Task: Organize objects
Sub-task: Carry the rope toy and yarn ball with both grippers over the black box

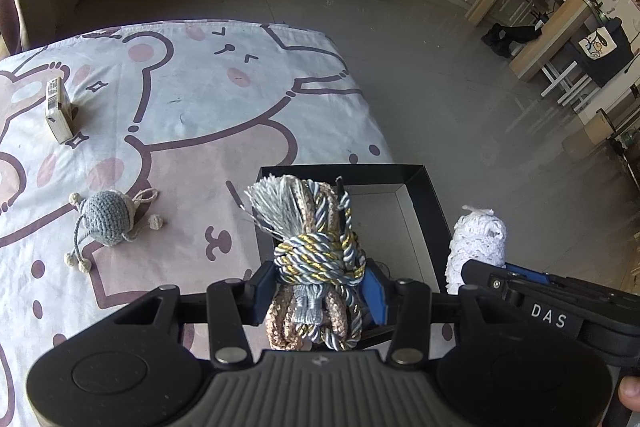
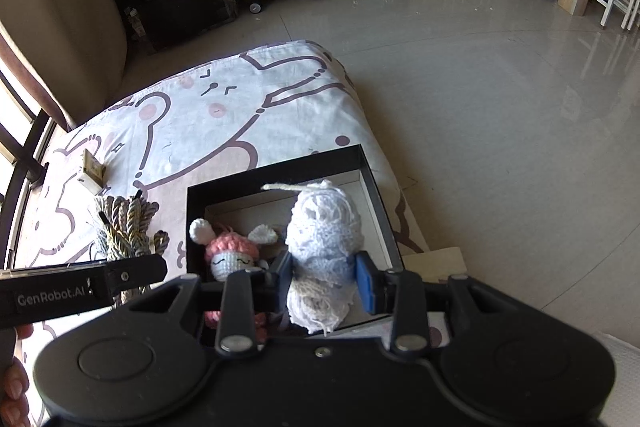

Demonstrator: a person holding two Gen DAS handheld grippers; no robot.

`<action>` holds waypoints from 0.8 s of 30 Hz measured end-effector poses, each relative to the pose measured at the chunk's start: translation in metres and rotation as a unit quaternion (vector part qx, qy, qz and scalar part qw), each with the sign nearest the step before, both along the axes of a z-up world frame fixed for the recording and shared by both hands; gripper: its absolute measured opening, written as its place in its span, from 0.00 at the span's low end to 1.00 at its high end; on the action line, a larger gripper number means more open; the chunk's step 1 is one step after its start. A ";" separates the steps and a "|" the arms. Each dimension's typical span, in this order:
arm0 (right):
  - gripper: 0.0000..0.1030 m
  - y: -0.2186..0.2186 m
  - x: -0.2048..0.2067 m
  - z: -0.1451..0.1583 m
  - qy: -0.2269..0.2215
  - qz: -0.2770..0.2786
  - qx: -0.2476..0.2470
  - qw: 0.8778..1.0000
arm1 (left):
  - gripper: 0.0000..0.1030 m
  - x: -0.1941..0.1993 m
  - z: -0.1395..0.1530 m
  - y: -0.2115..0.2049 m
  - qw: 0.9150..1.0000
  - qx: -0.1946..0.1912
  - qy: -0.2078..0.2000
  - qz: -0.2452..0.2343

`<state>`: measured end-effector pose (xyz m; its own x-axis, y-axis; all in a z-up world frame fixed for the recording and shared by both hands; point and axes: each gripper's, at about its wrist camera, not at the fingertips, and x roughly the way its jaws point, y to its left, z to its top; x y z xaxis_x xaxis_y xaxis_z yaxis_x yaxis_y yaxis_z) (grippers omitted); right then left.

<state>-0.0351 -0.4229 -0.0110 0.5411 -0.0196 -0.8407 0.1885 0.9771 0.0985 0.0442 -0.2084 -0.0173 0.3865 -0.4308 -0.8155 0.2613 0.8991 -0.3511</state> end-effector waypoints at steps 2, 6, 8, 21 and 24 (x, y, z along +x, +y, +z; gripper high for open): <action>0.34 -0.002 0.002 -0.004 0.003 -0.001 -0.003 1.000 | 0.46 0.003 -0.002 0.000 1.000 -0.007 0.005 0.004; 0.34 -0.006 0.008 -0.015 0.014 -0.005 -0.006 1.000 | 0.46 0.010 -0.006 0.001 1.000 -0.011 0.008 0.009; 0.34 -0.011 0.010 -0.020 0.020 -0.020 0.011 1.000 | 0.46 0.013 -0.007 0.000 1.000 -0.012 0.006 0.011; 0.34 -0.045 0.011 -0.066 0.073 -0.230 0.151 0.959 | 0.46 0.028 -0.019 -0.006 1.000 -0.009 0.008 0.006; 0.34 -0.048 0.010 -0.074 0.077 -0.273 0.166 0.945 | 0.46 0.029 -0.021 -0.008 1.000 -0.007 0.007 0.004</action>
<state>-0.0256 -0.4712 -0.0846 0.3969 0.0177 -0.9177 0.6923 0.6507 0.3119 0.0733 -0.2165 -0.0383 0.3784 -0.4393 -0.8148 0.2493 0.8961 -0.3673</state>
